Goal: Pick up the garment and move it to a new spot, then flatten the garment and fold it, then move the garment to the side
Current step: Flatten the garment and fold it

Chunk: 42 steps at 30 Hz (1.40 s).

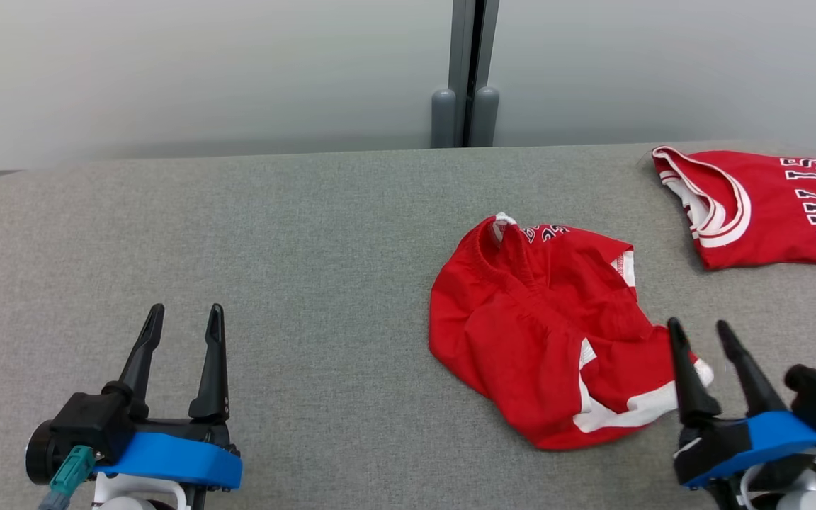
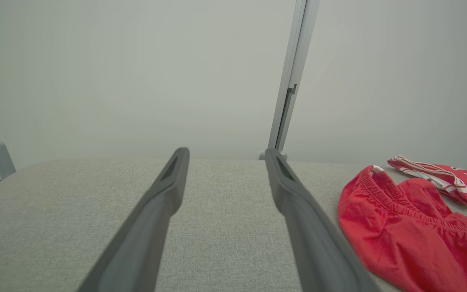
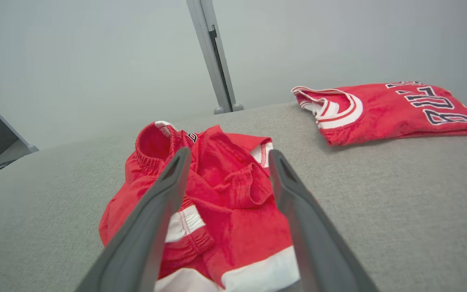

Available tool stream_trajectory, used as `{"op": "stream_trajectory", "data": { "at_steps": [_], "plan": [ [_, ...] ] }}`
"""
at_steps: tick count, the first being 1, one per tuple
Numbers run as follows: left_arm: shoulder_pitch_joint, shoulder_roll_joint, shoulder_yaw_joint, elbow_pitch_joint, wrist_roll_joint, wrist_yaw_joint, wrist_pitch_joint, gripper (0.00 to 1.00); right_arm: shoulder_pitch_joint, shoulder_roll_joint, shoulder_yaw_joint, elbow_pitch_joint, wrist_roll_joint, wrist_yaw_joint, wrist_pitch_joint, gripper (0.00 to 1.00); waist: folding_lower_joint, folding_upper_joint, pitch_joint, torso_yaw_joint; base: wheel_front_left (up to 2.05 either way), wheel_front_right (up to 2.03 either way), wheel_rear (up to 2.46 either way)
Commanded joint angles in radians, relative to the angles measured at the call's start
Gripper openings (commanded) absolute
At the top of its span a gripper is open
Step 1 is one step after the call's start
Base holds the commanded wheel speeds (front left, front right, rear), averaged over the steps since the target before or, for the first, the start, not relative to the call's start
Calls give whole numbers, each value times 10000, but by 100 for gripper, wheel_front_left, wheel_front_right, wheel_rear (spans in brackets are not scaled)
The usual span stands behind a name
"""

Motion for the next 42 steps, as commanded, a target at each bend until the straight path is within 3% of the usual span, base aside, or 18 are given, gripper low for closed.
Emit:
{"op": "stream_trajectory", "data": {
  "at_steps": [1, 10, 18, 23, 29, 34, 42],
  "plan": [
    [1, 32, 3, 28, -14, -20, -5, 100, 210, -32, -227, -204, -122, 5, -192, 100, 1, 1, -81, -55, 0, 0, 0],
    [229, 68, -88, 158, -95, -26, -70, 100, 582, -30, -1103, -565, -1507, 5, -1691, 100, 1, 1, -352, -28, 0, 0, 0],
    [271, 98, -207, 85, -11, 107, 24, 100, 743, -32, -1063, -308, -1621, 5, -1553, 100, 1, 1, -397, -61, 0, 0, 0],
    [-564, 43, -670, -8, 191, -127, 509, 100, 495, -32, -843, -378, -1564, 5, -1475, 100, 1, 1, -187, -280, 0, 0, 0],
    [-2429, -423, -1836, 773, 365, -656, 2143, 100, 354, -32, -678, -425, -1376, 5, -1466, 100, 1, 1, 171, -794, 0, 0, 0],
    [-3876, -1197, -2813, 1802, 275, -892, 3701, 100, 158, -33, -391, -463, -1160, 5, -1535, 100, 1, 1, 652, -1416, 0, 0, 0],
    [-5783, -1796, -4856, 3101, 360, -1137, 5977, 100, -147, -32, -148, -390, -908, 5, -1837, 100, 1, 1, 1533, -2205, 0, 0, 0]
  ]
}}
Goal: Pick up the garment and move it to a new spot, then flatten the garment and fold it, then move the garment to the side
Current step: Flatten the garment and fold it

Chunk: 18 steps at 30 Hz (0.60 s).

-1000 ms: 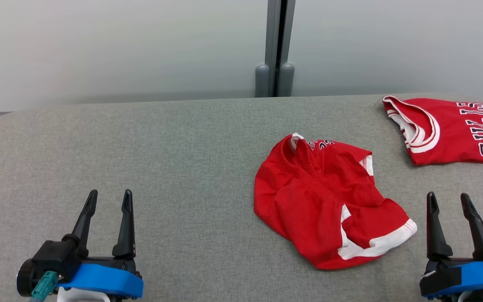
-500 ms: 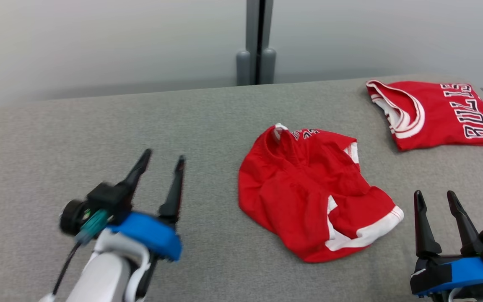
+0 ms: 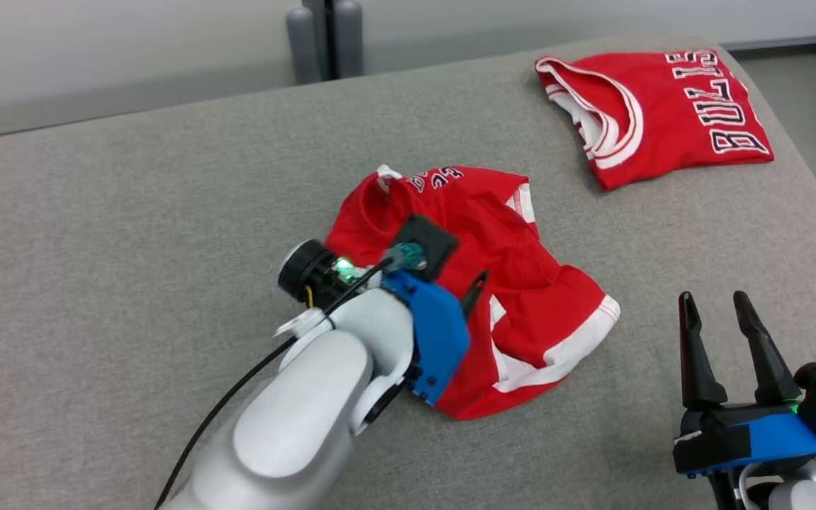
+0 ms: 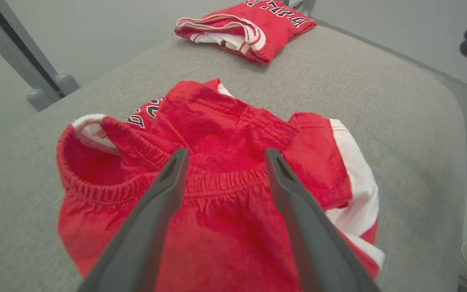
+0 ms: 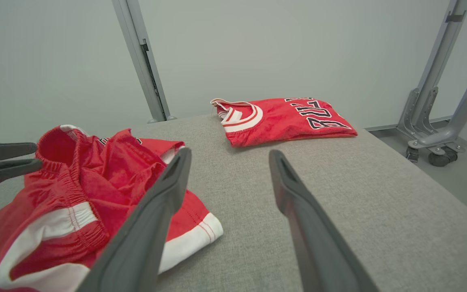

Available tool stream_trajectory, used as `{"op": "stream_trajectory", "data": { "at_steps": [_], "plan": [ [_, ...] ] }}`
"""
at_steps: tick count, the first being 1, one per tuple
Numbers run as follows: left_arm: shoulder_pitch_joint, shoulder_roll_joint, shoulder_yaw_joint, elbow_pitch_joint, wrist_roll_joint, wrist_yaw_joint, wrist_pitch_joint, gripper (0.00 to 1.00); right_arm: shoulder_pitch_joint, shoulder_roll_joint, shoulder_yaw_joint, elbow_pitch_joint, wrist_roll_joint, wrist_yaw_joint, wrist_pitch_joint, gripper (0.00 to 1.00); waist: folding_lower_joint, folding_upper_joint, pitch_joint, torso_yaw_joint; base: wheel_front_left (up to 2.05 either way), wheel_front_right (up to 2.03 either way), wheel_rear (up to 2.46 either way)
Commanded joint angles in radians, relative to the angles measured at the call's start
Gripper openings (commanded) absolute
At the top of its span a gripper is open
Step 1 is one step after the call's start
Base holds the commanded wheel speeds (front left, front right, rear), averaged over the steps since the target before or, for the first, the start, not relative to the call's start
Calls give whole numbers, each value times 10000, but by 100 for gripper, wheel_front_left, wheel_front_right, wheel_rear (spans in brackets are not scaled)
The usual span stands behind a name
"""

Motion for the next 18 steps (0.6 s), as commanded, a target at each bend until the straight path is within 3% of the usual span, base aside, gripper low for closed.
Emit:
{"op": "stream_trajectory", "data": {
  "at_steps": [1, 12, 18],
  "plan": [
    [-294, 9, -138, 92, -18, -11, 207, 100, -112, -31, 7, 22, 67, 5, -83, 100, -3, -2, 58, -49, 0, 0, 0],
    [-1291, -117, -1878, 470, -537, -32, 2833, 100, -307, -30, 233, 390, 249, 5, -333, 100, -3, -2, 237, -407, 0, 0, 0],
    [-1441, -109, -2653, 953, -320, 272, 4062, 100, -379, -30, 344, 514, 349, 5, -379, 100, -3, -2, 184, -468, 0, 0, 0]
  ]
}}
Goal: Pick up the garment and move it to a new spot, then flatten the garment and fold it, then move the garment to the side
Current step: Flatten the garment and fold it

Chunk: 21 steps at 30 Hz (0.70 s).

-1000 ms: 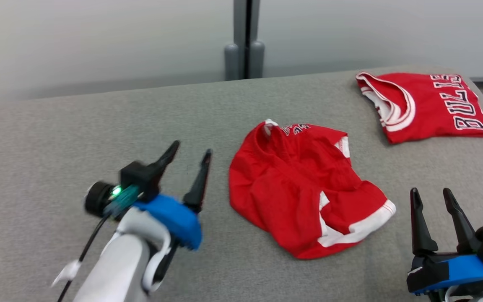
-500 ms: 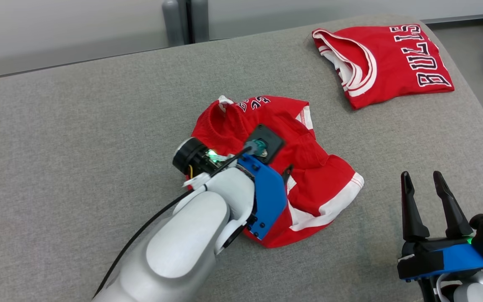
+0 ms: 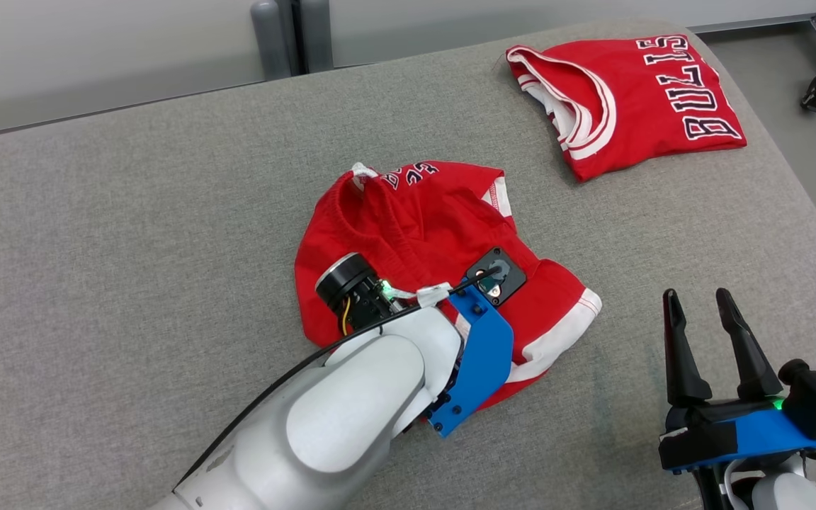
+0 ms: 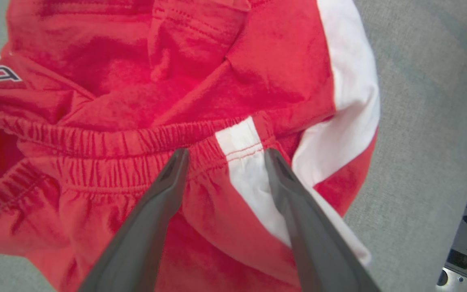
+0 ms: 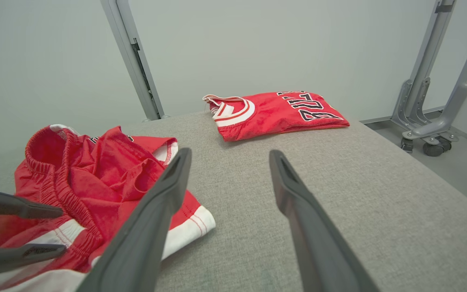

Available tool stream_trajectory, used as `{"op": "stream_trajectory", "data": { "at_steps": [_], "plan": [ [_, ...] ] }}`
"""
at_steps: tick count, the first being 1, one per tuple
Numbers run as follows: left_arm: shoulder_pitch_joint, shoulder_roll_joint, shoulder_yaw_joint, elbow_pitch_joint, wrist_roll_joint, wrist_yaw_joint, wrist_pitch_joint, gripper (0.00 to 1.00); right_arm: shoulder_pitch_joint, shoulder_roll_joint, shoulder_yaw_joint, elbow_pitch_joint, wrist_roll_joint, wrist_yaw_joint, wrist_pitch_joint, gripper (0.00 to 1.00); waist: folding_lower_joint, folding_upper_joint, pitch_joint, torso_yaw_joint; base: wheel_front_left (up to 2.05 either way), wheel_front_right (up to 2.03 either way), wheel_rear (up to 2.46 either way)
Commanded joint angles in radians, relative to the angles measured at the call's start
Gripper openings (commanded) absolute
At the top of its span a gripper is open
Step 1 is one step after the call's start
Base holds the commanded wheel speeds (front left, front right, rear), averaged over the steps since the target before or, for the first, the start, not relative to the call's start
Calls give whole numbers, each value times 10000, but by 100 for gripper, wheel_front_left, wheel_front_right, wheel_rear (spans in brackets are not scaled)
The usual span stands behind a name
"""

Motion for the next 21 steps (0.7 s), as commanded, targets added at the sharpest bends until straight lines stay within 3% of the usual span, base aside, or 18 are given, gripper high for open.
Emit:
{"op": "stream_trajectory", "data": {
  "at_steps": [1, 3, 4, 15, 21],
  "plan": [
    [-78, 9, -148, 183, 18, 59, 200, 100, -118, -30, 28, 34, 99, 5, -59, 100, 0, -2, -22, -14, 0, 0, 0],
    [-76, 1, -193, 210, 44, 35, 119, 48, -94, -30, -4, 49, 100, 5, -87, 100, 0, -2, -54, 26, 0, 0, 0],
    [-57, 38, -216, 239, 67, 51, 49, 0, -72, -30, -36, 52, 85, 5, -96, 100, 0, -2, -77, 70, 0, 0, 0],
    [422, 325, 612, -54, -137, 919, -2059, 0, 95, -27, -274, -141, -92, 5, 91, 100, 0, -2, -398, 891, 0, 0, 0],
    [1633, 886, 1898, -1039, -835, 1920, -3750, 0, 226, -31, -318, -303, -7, 5, 223, 100, 0, -2, -573, 1277, 0, 0, 0]
  ]
}}
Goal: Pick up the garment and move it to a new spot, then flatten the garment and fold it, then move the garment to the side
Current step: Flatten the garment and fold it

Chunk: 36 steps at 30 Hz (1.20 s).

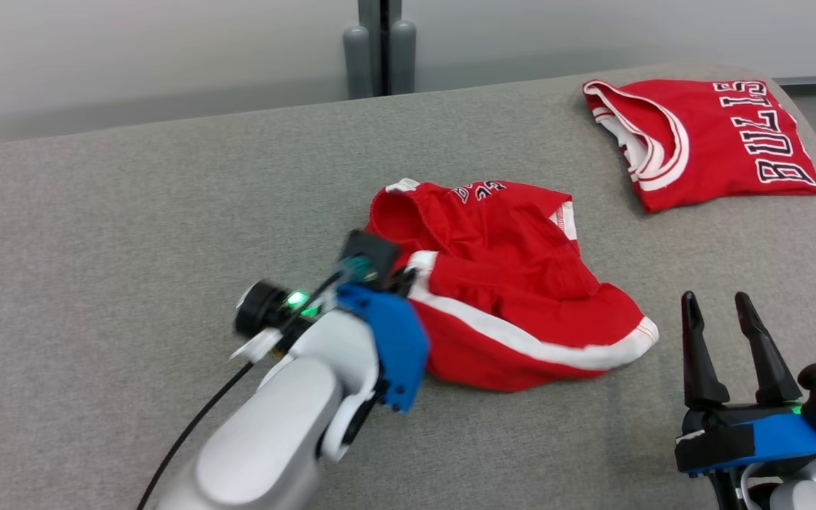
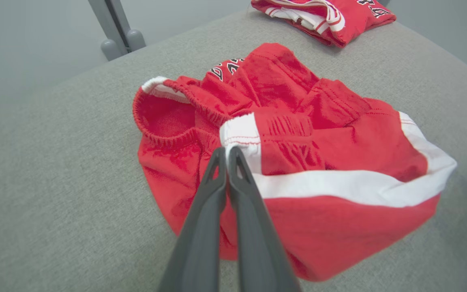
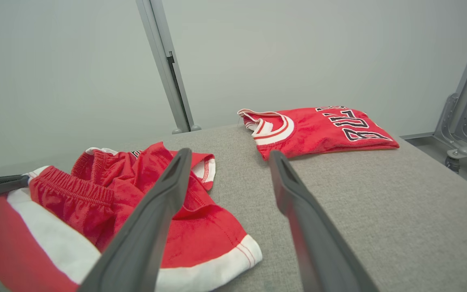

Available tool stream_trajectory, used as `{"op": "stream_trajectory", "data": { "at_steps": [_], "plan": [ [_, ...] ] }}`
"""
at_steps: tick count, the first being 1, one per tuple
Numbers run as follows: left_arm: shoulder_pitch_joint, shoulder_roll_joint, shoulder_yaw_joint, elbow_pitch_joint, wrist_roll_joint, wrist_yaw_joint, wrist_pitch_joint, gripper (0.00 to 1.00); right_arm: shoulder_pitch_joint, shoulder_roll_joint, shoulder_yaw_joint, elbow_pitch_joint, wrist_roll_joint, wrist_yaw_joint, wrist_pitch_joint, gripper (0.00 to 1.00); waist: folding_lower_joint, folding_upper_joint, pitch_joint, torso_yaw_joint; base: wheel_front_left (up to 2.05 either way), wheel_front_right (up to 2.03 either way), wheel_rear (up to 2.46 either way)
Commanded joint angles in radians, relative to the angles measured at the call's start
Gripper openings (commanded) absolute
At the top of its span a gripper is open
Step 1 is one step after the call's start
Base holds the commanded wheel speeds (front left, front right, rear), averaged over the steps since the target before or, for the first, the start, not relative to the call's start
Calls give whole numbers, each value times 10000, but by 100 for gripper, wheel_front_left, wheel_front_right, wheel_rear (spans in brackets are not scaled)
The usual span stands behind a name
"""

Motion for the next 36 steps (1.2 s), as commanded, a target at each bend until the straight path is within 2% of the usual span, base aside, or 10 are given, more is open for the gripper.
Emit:
{"op": "stream_trajectory", "data": {
  "at_steps": [1, 7, 8, 9, 16, 20, 24, 27, 31, 36],
  "plan": [
    [543, 294, 319, -283, -193, 255, -283, 0, 134, -33, -84, -68, 17, 5, 28, 100, 1, 0, -19, 108, 0, 0, 0],
    [2679, 1118, 1343, -1860, -845, 1304, -1133, 0, 267, -32, -253, -217, -61, 5, 158, 100, 1, 0, -145, 482, 0, 0, 0],
    [3073, 1205, 1439, -2033, -928, 1503, -1195, 33, 265, -33, -269, -243, -66, 5, 191, 100, 1, 0, -172, 534, 0, 0, 0],
    [3499, 1226, 1555, -2209, -1118, 1667, -1228, 100, 259, -32, -248, -271, -72, 5, 214, 100, 1, 0, -195, 573, 0, 0, 0],
    [5452, 1434, 1928, -3289, -1804, 2426, -1104, 100, 355, -33, -268, -435, -100, 5, 390, 100, 1, 0, -418, 787, 0, 0, 0],
    [5143, 1818, 2114, -4285, -1448, 2645, -1237, 100, 341, -33, -189, -463, -79, 5, 459, 100, 1, 0, -510, 761, 0, 0, 0],
    [4166, 2057, 2013, -4574, -988, 2337, -1177, 100, 260, -33, -106, -439, 19, 5, 410, 100, 1, 0, -460, 620, 0, 0, 0],
    [3051, 1816, 1730, -4059, -922, 1871, -777, 100, 176, -32, -11, -375, 117, 5, 341, 100, 1, 0, -359, 441, 0, 0, 0],
    [1720, 1254, 1259, -2663, -870, 1338, -226, 100, 39, -32, 180, -264, 224, 5, 272, 100, 1, 0, -189, 64, 0, 0, 0],
    [373, 755, 1280, -547, -819, 1047, -285, 100, -166, -33, 427, -127, 337, 5, 133, 100, 1, 0, 128, -600, 0, 0, 0]
  ]
}}
